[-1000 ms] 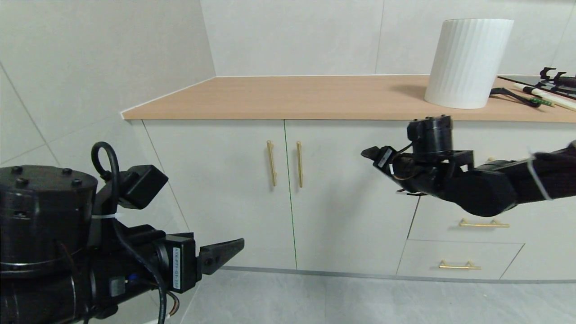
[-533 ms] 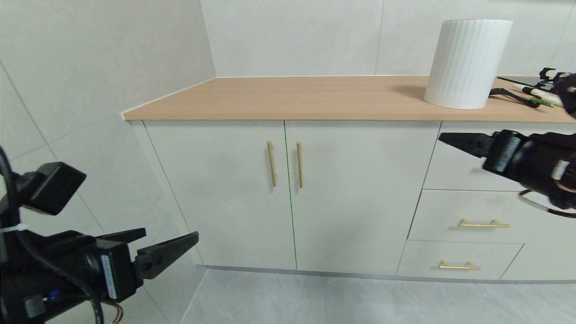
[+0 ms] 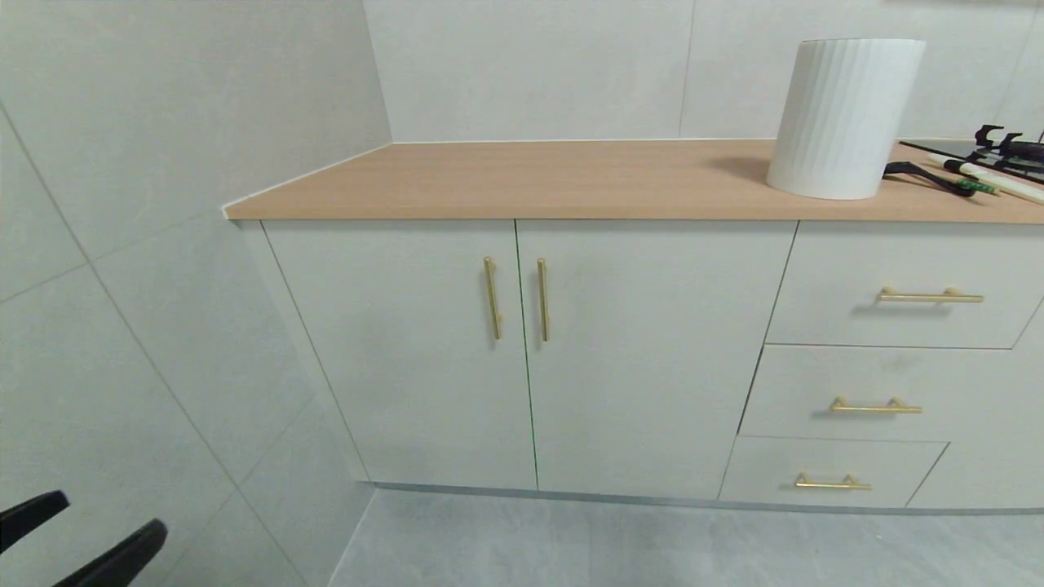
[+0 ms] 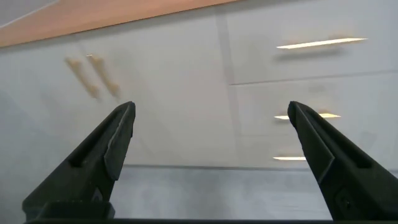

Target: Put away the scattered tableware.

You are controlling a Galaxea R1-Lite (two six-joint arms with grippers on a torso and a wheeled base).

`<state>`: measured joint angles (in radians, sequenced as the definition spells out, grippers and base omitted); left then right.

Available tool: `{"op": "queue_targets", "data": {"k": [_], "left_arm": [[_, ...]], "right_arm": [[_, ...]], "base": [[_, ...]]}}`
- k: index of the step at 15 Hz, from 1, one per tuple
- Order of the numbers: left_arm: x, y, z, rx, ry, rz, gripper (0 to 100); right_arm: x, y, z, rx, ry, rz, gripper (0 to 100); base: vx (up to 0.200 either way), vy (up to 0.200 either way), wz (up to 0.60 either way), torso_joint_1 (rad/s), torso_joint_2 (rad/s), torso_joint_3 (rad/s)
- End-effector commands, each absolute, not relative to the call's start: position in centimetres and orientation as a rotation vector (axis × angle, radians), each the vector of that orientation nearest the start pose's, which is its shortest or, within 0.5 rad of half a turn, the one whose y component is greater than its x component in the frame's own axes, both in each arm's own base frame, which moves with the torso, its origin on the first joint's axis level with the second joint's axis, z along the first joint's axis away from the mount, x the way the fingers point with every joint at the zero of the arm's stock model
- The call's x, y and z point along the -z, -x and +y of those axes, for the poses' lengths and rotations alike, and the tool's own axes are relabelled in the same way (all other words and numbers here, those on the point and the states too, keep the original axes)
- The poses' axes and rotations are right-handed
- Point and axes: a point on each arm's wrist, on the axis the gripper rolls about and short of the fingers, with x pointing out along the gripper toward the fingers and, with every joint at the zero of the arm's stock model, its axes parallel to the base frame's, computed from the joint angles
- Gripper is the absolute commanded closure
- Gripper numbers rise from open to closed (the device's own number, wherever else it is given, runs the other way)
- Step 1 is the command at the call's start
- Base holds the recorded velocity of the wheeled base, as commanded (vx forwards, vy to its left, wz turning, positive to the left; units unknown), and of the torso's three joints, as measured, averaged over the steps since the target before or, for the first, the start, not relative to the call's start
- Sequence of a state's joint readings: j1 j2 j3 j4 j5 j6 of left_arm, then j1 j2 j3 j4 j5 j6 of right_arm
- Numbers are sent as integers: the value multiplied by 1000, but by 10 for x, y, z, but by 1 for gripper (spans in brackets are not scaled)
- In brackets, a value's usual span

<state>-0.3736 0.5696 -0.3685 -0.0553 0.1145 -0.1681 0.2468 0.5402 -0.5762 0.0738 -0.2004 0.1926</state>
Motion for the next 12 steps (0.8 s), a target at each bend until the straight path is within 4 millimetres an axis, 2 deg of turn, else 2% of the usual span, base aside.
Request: {"op": "queue_targets", "data": {"k": [1, 2, 4, 6, 7, 8, 10, 12], "left_arm": [[-162, 21, 9, 169, 145, 23, 0], [-153, 31, 10, 132, 135, 24, 0], [-143, 42, 11, 99, 123, -5, 0], [-140, 40, 10, 61, 107, 6, 0], [-137, 39, 10, -61, 95, 0, 0], [-137, 38, 9, -86, 83, -11, 0], [-134, 36, 8, -130, 81, -23, 0], [-114, 42, 4, -196, 16, -56, 0]], "right_arm": [[-194, 62, -14, 49, -133, -104, 0], [-184, 72, -15, 70, -92, -105, 0], [-185, 72, -15, 165, -87, -102, 0], [-184, 73, -14, 211, -89, -105, 0], [-169, 81, -6, 242, -82, -138, 0], [-158, 78, -5, 237, -79, -116, 0], [-154, 75, -6, 292, -92, -100, 0], [-145, 70, -7, 307, -100, -67, 0]], "base": [[0, 0, 0, 0, 0, 0], [0, 0, 0, 0, 0, 0], [0, 0, 0, 0, 0, 0], [0, 0, 0, 0, 0, 0], [0, 0, 0, 0, 0, 0], [0, 0, 0, 0, 0, 0], [0, 0, 0, 0, 0, 0], [0, 0, 0, 0, 0, 0]]}}
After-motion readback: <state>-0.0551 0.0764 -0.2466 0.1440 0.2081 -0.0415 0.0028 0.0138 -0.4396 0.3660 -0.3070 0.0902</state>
